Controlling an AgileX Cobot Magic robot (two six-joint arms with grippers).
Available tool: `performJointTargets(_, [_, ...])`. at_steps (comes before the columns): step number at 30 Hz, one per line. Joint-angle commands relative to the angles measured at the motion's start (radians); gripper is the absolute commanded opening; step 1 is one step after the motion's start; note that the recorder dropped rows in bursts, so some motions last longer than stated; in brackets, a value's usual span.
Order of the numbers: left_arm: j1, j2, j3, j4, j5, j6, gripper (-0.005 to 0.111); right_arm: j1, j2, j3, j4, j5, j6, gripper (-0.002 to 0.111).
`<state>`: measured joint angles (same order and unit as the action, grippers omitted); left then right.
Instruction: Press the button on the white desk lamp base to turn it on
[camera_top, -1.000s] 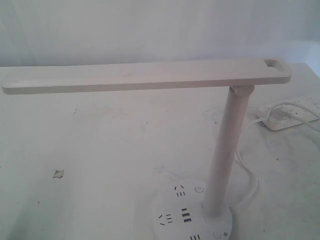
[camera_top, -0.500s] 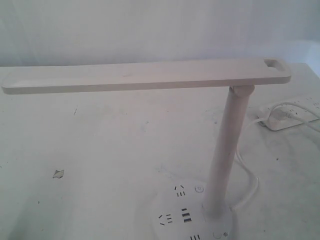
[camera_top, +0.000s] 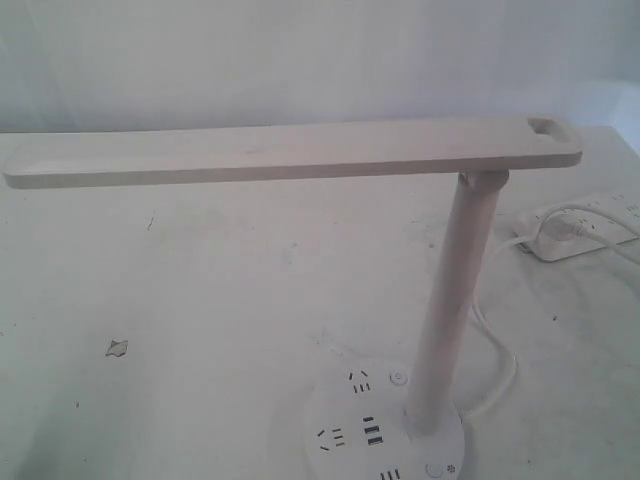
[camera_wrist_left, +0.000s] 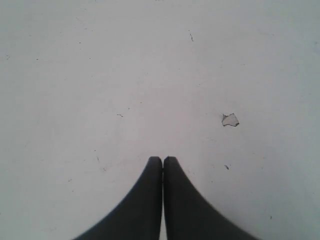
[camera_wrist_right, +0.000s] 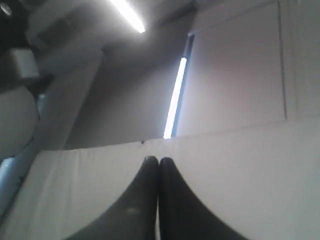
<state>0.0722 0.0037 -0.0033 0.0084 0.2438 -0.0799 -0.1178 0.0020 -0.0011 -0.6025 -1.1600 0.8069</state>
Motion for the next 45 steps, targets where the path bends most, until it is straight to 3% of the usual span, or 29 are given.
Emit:
performJointTargets(1, [-0.005,-0.004,0.003,-0.003,0.003,-0.003,0.0,-0.003,-0.002,0.001,0.007,-0.061,0.14,0.0])
performJointTargets(8, [-0.005,-0.004,0.003,-0.003,0.003,-0.003,0.0,-0.003,-0.002,0.001,-0.012,-0.061,0.566,0.0])
performJointTargets(13, [-0.005,-0.004,0.003,-0.003,0.003,-0.003,0.0,-0.003,-0.002,0.001,-0.032,-0.061,0.689,0.0])
performJointTargets(16, [-0.005,-0.004,0.003,-0.003,0.003,-0.003,0.0,-0.003,-0.002,0.001,-0.233,-0.029,0.746,0.0])
performJointTargets(21, [-0.005,-0.004,0.003,-0.003,0.003,-0.003,0.0,-0.003,-0.002,0.001,-0.82,0.188,0.746,0.0])
performJointTargets(25, [-0.005,-0.004,0.003,-0.003,0.003,-0.003,0.0,-0.003,-0.002,0.001,-0.961,0.339,0.871,0.0])
performJointTargets(27, [-0.005,-0.004,0.003,-0.003,0.003,-0.003,0.0,-0.003,-0.002,0.001,-0.989,0.38,0.974,0.0])
performJointTargets(35, [-0.005,-0.004,0.003,-0.003,0.003,-0.003,0.0,-0.003,-0.002,0.001,-1.08,0.355,1.004,0.0])
performJointTargets(45, [-0.005,-0.004,0.003,-0.003,0.003,-0.003,0.0,-0.003,-0.002,0.001,-0.987,0.439,0.96,0.0])
